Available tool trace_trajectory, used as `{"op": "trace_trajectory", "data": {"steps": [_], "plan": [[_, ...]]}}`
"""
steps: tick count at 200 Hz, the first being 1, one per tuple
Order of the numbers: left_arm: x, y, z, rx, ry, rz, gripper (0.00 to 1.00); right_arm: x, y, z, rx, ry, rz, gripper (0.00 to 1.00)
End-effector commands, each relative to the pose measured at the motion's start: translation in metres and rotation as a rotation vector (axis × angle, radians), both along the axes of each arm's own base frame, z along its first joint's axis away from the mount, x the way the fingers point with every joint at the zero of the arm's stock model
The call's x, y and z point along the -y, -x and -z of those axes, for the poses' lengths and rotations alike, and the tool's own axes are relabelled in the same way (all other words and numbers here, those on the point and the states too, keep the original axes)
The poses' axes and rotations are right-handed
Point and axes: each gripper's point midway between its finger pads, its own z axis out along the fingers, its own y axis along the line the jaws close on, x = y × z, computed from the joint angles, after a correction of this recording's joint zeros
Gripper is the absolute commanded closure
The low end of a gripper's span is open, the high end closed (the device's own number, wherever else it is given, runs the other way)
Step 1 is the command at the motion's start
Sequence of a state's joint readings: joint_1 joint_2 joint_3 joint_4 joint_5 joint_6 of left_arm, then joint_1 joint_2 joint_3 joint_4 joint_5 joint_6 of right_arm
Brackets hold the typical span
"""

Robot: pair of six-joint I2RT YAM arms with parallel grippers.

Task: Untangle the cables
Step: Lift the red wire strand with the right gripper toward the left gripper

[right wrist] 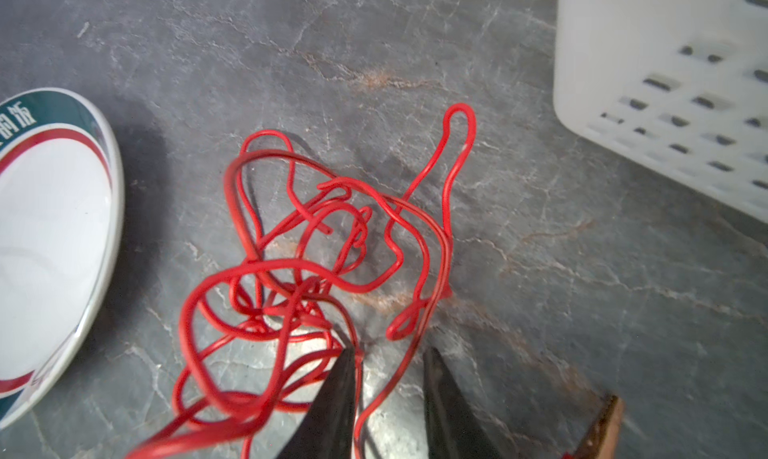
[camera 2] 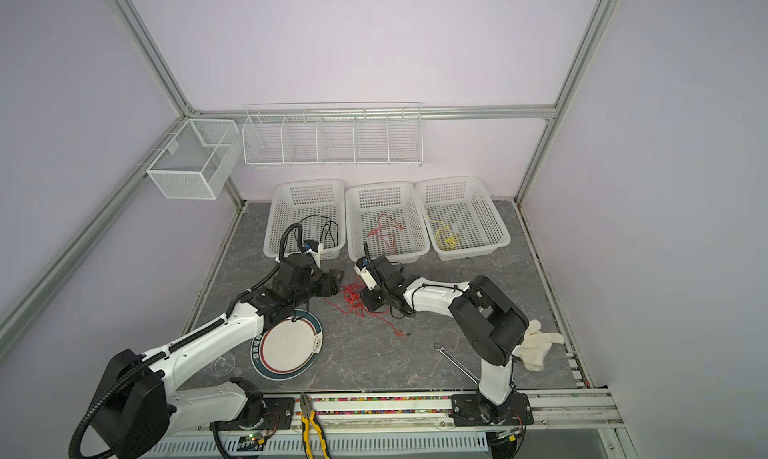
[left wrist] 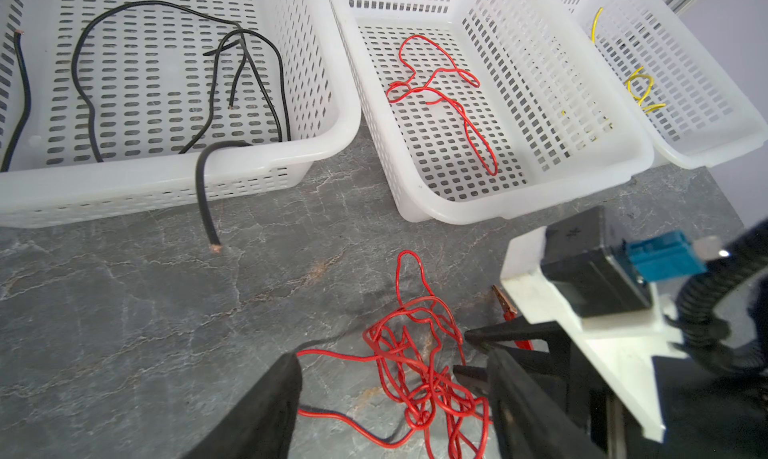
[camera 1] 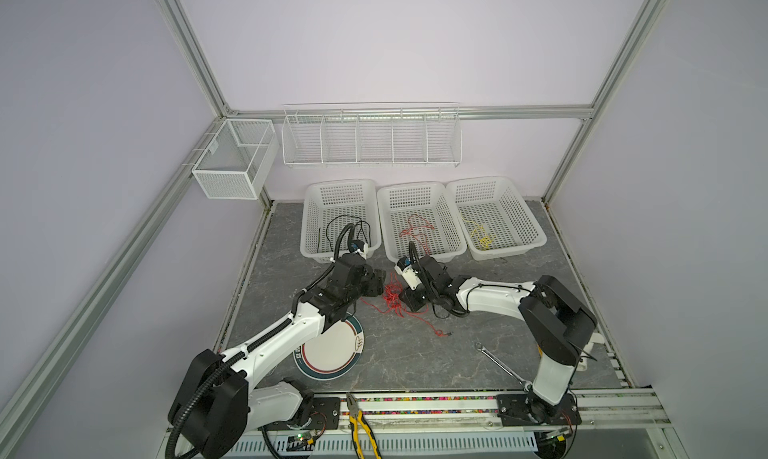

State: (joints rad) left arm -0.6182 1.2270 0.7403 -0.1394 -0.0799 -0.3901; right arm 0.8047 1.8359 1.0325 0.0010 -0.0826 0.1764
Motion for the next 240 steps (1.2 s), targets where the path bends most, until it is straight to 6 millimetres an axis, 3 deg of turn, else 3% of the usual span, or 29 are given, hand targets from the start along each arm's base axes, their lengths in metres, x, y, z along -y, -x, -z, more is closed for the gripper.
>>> {"op": "trace_trajectory", "data": {"steps": [1, 57, 99, 128, 189, 240], "plan": [[0.001, 0.003, 0.002, -0.009, 0.017, -0.001, 0.29, 0.004, -0.004, 0.007, -0.002, 0.014, 0.018, 0.70], [0.002, 0.003, 0.001, -0.006, 0.018, -0.001, 0.29, 0.007, -0.002, 0.017, -0.020, 0.035, 0.022, 0.85], [0.001, 0.003, -0.001, -0.004, 0.021, -0.001, 0.29, 0.004, -0.006, -0.007, 0.035, 0.010, 0.010, 0.93], [0.002, 0.003, -0.003, 0.000, 0.027, 0.004, 0.29, 0.008, -0.008, -0.040, 0.107, -0.017, 0.001, 0.93], [0.009, 0.005, -0.009, 0.020, 0.054, 0.041, 0.28, 0.015, 0.000, -0.138, 0.334, -0.151, -0.040, 0.93], [0.026, 0.018, -0.034, 0.094, 0.122, 0.176, 0.18, 0.023, 0.011, -0.197, 0.462, -0.245, -0.063, 0.93]]}}
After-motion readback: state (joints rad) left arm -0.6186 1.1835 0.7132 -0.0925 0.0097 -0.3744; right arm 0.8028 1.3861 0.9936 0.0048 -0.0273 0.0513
